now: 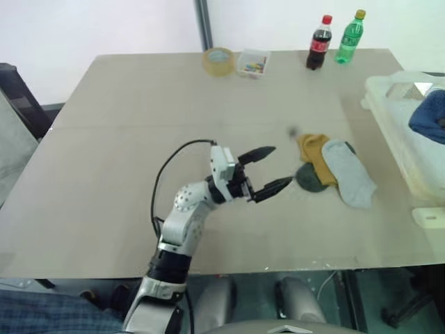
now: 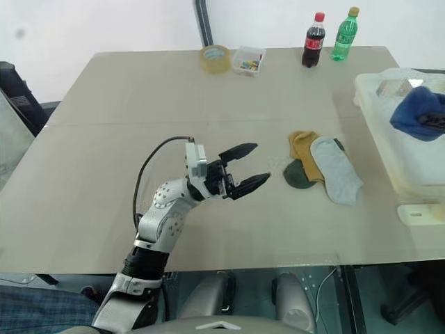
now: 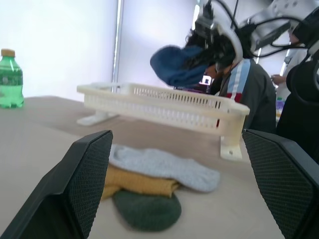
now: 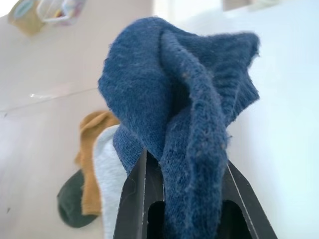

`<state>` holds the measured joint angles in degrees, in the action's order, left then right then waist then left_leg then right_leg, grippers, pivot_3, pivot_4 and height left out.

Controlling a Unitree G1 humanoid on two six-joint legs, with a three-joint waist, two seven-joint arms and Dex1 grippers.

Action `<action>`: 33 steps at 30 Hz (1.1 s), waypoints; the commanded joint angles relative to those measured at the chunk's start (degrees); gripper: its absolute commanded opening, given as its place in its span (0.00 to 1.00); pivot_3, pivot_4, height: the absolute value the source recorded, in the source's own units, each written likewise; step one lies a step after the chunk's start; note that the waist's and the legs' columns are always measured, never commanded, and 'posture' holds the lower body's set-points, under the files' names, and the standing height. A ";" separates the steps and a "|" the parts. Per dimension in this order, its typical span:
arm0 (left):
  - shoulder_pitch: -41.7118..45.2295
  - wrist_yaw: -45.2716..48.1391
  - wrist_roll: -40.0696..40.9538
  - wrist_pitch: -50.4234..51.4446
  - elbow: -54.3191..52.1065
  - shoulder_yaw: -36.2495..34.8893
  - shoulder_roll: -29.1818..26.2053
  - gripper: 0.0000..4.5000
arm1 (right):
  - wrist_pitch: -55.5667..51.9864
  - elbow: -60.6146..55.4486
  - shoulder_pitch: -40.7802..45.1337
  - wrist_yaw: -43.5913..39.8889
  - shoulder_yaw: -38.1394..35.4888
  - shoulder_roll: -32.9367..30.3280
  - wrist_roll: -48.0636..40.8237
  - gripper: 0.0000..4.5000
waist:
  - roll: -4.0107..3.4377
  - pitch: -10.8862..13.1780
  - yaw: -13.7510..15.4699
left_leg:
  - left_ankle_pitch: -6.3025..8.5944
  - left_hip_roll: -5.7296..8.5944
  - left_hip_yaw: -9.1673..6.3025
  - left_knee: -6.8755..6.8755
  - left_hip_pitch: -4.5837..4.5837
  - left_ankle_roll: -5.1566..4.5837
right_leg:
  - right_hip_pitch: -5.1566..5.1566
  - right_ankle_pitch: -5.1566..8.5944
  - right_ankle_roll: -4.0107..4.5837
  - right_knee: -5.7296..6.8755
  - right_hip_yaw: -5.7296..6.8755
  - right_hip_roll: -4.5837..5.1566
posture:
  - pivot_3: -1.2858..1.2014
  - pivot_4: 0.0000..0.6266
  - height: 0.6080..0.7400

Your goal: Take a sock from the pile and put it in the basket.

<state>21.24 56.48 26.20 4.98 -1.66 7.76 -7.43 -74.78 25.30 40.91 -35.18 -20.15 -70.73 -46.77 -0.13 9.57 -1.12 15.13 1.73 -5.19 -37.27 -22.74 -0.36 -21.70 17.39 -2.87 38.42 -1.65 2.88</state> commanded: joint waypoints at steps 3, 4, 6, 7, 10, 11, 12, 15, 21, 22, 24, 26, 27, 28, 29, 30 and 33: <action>1.67 0.03 1.04 -0.09 -0.55 0.21 0.53 1.00 | 7.53 6.18 -0.22 -9.19 3.84 -2.09 6.83 0.52 | -0.02 0.02 0.31 | 0.00 0.00 0.04 -0.03 -0.01 0.00 | -0.01 0.00 0.00 0.03 0.00 -0.02 | 0.52 0.24 1.00; 1.79 0.06 1.10 -0.06 -0.46 0.21 0.55 1.00 | 9.31 7.92 -0.04 -9.07 4.47 -1.53 8.71 0.65 | -0.02 0.02 0.36 | 0.00 0.00 0.04 -0.03 -0.01 0.01 | -0.01 0.00 0.00 0.03 0.00 -0.01 | 0.52 0.24 1.00; 1.93 0.00 1.21 0.05 -0.46 0.23 0.62 1.00 | 13.72 10.46 -0.55 -9.04 6.03 -0.67 12.48 0.87 | -0.02 0.02 0.44 | -0.01 0.01 0.04 -0.04 -0.03 0.02 | -0.01 0.00 0.00 0.01 -0.01 0.01 | 0.52 0.24 1.00; 1.94 -0.03 1.25 0.12 -0.53 0.25 0.64 1.00 | 16.05 11.40 -0.96 -8.80 6.92 -0.32 14.41 0.98 | -0.02 0.02 0.47 | -0.02 0.02 0.03 -0.04 -0.04 0.03 | -0.02 0.00 -0.01 0.00 -0.02 0.02 | 0.52 0.24 1.00; 1.88 -0.01 1.43 0.49 -0.79 0.16 0.47 1.00 | 28.01 13.89 -2.54 -7.51 9.50 0.56 21.65 0.99 | -0.02 0.03 0.50 | -0.06 0.02 0.03 -0.05 -0.06 0.11 | -0.02 -0.01 -0.01 -0.02 0.00 0.02 | 0.52 0.24 1.00; 1.79 0.00 1.55 0.73 -0.94 0.04 0.29 1.00 | 31.87 14.62 -2.78 -7.47 9.92 0.63 23.67 0.99 | -0.02 0.02 0.46 | -0.07 0.02 0.04 -0.07 -0.05 0.12 | -0.02 -0.01 -0.02 -0.01 -0.01 0.02 | 0.52 0.24 1.00; 1.68 -0.05 1.69 0.96 -1.08 -0.17 0.04 1.00 | 36.08 15.14 -2.83 -7.61 9.87 0.69 25.27 0.99 | -0.05 0.04 0.45 | -0.07 0.03 0.06 -0.07 -0.05 0.13 | -0.02 -0.02 -0.03 0.00 -0.04 0.02 | 0.52 0.24 1.00; 1.08 -0.78 1.85 1.62 -1.56 -1.26 -1.15 1.00 | 42.86 14.05 -1.06 -9.61 7.38 0.98 25.77 0.99 | -0.14 0.09 0.31 | -0.13 0.03 0.08 -0.09 -0.01 0.22 | -0.04 -0.03 -0.06 0.06 -0.10 0.01 | 0.52 0.24 1.00; -2.98 -3.61 1.55 3.97 -4.97 -4.39 -6.22 1.00 | 41.16 -5.38 -3.66 -12.14 0.19 5.57 18.05 0.99 | -0.14 0.14 -0.09 | -0.12 -0.08 0.03 -0.09 0.13 0.22 | -0.05 -0.03 -0.06 0.19 -0.33 -0.12 | 0.52 0.24 1.00; -3.67 -4.25 1.47 4.46 -5.66 -4.86 -7.08 1.00 | 39.07 -10.16 -5.15 -12.13 -1.05 7.07 15.99 0.99 | -0.08 0.16 -0.24 | -0.11 -0.12 0.01 -0.08 0.14 0.20 | -0.06 -0.03 -0.06 0.20 -0.34 -0.14 | 0.52 0.24 1.00; -5.45 -5.44 1.82 5.63 -7.33 -6.07 -9.01 1.00 | 35.68 -21.87 -10.90 -11.07 -2.69 12.61 10.90 0.99 | 0.02 0.18 0.06 | -0.06 -0.28 0.00 -0.12 0.13 0.13 | -0.05 -0.03 -0.05 0.26 -0.38 -0.25 | 0.52 0.24 1.00; -7.95 -6.63 1.96 6.88 -9.23 -7.38 -10.88 1.00 | 34.31 -32.57 -17.40 -8.15 -2.42 20.80 6.41 0.99 | 0.26 0.12 0.46 | -0.05 -0.30 -0.20 -0.20 0.09 0.11 | -0.02 -0.03 -0.05 0.29 -0.35 -0.24 | 0.52 0.24 1.00; -9.13 -7.18 1.96 7.39 -10.06 -7.85 -11.57 1.00 | 34.94 -36.62 -20.22 -7.26 -1.84 24.75 4.96 0.99 | 0.29 0.10 0.59 | -0.04 -0.30 -0.32 -0.21 0.05 0.09 | -0.01 -0.03 -0.05 0.29 -0.34 -0.23 | 0.52 0.24 1.00; -9.93 -7.57 2.04 7.78 -10.72 -8.10 -12.00 1.00 | 35.25 -39.28 -22.03 -6.68 -1.65 27.22 4.19 0.99 | 0.29 0.10 0.84 | -0.04 -0.29 -0.37 -0.25 0.03 0.10 | 0.00 -0.03 -0.05 0.29 -0.31 -0.18 | 0.52 0.24 1.00; -11.66 -8.48 1.50 7.91 -11.92 -8.59 -12.66 1.00 | 37.30 -42.89 -26.44 -6.21 0.73 30.95 5.13 0.99 | 0.23 0.14 1.13 | -0.04 -0.22 -0.44 -0.23 -0.01 0.10 | -0.03 -0.03 -0.04 0.30 -0.27 -0.15 | 0.52 0.24 1.00; -13.44 -9.29 1.00 7.95 -13.13 -9.15 -13.32 1.00 | 40.13 -45.35 -31.02 -6.64 3.41 34.13 6.82 0.99 | 0.21 0.15 1.62 | -0.04 -0.15 -0.41 -0.28 -0.05 0.10 | -0.06 -0.03 -0.05 0.33 -0.29 -0.09 | 0.52 0.24 1.00; -20.57 -12.82 -1.98 9.06 -17.06 -10.64 -16.32 1.00 | 48.65 -48.04 -44.42 -11.36 9.43 39.44 11.10 0.99 | 0.22 0.14 2.06 | -0.06 0.08 -0.40 -0.25 -0.10 0.14 | -0.11 -0.03 -0.05 0.29 -0.30 0.16 | 0.52 0.24 1.00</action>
<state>3.11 45.62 25.78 13.41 -14.73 -1.57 -22.17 -31.87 -20.01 0.37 -43.49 -11.32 -31.56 -37.60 0.08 9.71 0.95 15.07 1.81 -5.60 -37.52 -22.79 -0.22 -21.73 17.36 -2.93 38.62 -1.94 3.06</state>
